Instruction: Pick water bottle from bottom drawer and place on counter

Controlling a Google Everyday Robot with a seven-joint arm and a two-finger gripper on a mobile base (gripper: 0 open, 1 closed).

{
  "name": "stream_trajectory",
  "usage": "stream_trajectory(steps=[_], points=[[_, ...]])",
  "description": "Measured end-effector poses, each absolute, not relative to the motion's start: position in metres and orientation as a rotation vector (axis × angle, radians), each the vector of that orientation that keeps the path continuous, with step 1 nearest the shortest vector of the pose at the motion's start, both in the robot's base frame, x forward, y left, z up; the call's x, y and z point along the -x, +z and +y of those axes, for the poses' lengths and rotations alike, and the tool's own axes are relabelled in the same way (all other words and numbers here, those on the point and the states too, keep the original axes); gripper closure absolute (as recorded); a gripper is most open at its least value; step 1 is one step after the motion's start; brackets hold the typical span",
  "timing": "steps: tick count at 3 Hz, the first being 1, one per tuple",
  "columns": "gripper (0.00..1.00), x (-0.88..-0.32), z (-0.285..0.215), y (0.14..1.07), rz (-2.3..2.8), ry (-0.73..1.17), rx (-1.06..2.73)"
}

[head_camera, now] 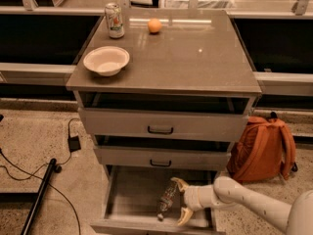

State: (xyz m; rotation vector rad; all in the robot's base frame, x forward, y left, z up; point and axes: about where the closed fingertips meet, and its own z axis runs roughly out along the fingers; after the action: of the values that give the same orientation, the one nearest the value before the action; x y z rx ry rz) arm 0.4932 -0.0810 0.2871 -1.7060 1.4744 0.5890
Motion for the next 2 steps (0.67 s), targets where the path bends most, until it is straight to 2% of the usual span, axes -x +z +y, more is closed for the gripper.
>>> stream_trajectory(steps=[1,2], points=[[0.0,-0.4866,-0.0808,0.2405,1.374,0.581,1.754],[0.0,-0.487,-0.081,0.2337,1.364,0.574,1.753]])
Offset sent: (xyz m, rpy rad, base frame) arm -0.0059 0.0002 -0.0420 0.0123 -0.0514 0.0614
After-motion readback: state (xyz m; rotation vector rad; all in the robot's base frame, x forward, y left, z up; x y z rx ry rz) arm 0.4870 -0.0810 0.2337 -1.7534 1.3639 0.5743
